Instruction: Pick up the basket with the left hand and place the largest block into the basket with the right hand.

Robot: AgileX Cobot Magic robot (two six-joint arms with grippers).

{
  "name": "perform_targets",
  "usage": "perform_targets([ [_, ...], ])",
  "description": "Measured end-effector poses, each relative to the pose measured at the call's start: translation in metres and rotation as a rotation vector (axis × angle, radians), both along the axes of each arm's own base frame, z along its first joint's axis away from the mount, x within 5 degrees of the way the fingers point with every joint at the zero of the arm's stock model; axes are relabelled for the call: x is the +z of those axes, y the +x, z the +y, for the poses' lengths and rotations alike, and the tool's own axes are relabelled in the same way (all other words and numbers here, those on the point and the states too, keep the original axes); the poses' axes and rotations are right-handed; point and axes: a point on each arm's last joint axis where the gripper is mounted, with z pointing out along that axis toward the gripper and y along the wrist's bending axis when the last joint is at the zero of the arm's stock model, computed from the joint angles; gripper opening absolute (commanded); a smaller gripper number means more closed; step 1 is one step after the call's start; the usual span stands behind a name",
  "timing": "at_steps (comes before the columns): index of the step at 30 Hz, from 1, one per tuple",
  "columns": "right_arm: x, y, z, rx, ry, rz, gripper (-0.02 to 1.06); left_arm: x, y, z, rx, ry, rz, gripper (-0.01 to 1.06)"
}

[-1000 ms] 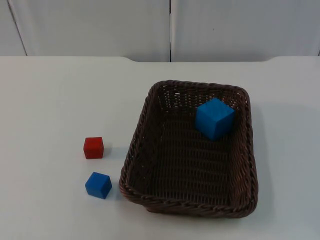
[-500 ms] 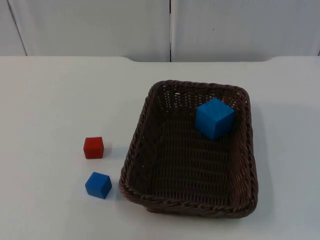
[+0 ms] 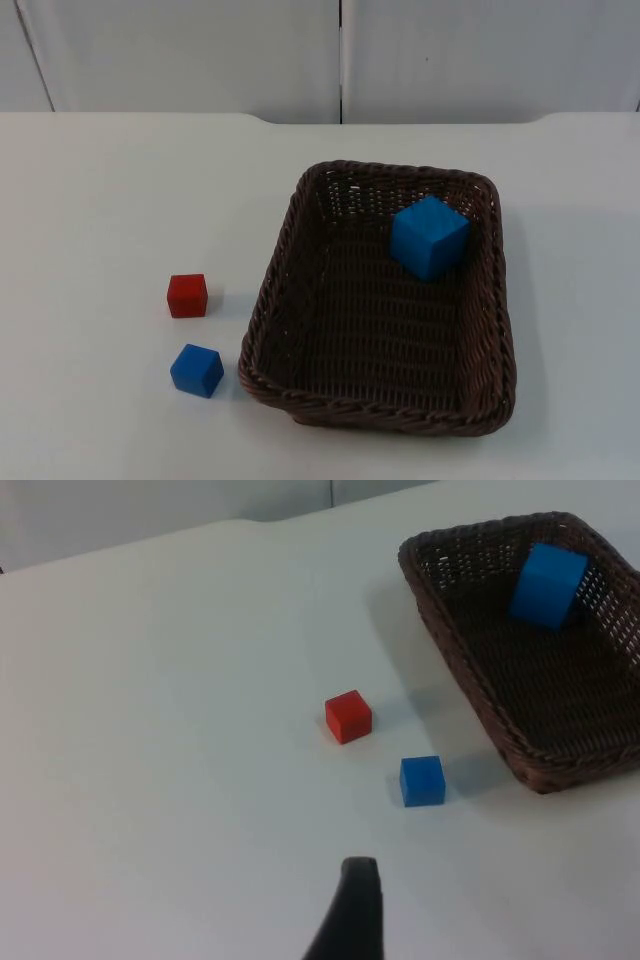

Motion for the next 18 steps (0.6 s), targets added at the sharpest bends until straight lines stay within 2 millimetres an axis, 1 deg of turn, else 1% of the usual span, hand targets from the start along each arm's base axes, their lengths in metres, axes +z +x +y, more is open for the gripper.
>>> perform_targets([
  [14,0.0,0.0,0.0,0.003,0.0,0.0,0.72,0.0,0.0,0.0,0.001,-0.002,0.001,0.74],
  [16,0.0,0.0,0.0,0.003,0.0,0.0,0.77,0.0,0.0,0.0,0.001,-0.002,0.001,0.74],
  [17,0.0,0.0,0.0,0.003,0.0,0.0,0.77,0.0,0.0,0.0,0.001,-0.002,0.001,0.74],
  [18,0.0,0.0,0.0,0.003,0.0,0.0,0.82,0.0,0.0,0.0,0.002,-0.003,0.001,0.74],
])
